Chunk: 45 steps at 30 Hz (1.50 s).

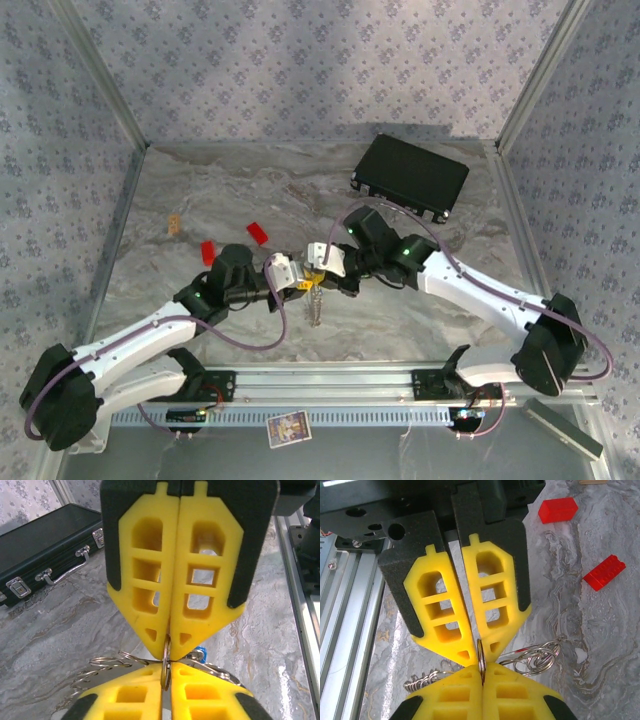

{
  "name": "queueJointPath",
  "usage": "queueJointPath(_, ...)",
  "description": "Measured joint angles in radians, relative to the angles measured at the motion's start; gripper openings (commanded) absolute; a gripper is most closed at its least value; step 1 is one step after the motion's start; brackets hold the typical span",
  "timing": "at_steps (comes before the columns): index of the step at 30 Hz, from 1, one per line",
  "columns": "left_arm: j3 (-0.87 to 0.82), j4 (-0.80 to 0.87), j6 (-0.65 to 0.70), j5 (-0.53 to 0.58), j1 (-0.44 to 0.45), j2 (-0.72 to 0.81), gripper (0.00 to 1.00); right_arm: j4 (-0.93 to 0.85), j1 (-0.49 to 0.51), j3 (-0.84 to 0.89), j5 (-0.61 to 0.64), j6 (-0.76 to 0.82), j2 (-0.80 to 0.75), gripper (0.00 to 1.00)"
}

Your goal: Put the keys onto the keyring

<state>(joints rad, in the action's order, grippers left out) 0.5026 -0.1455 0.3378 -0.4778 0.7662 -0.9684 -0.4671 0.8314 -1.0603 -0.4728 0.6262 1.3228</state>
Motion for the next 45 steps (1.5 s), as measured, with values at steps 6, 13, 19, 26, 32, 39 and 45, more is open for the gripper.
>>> queueJointPath(6,0.0,0.004,0.004,-0.006,0.0,0.0,0.0,0.05,-0.019,0.038,-0.04,-0.031,-0.022,0.29)
queueJointPath(13,-0.034,-0.076,-0.009,-0.013,0.0,0.016,0.0,0.208,-0.106,0.168,-0.166,-0.121,-0.091,0.28)
queueJointPath(19,-0.072,-0.137,-0.03,-0.026,0.0,0.016,0.0,0.293,-0.108,0.21,-0.225,-0.167,-0.09,0.24)
queueJointPath(26,-0.085,-0.17,-0.044,-0.028,0.0,0.017,0.0,0.35,-0.107,0.227,-0.267,-0.199,-0.073,0.15)
queueJointPath(32,-0.087,-0.173,-0.052,-0.028,0.0,0.019,0.0,0.364,-0.109,0.23,-0.269,-0.2,-0.069,0.0)
queueJointPath(39,-0.086,-0.171,-0.06,-0.028,0.0,0.019,0.21,0.342,-0.106,0.222,-0.261,-0.193,-0.069,0.0)
queueJointPath(45,-0.059,-0.116,-0.038,-0.027,0.0,0.029,0.18,0.195,-0.081,0.149,-0.192,-0.114,-0.066,0.0)
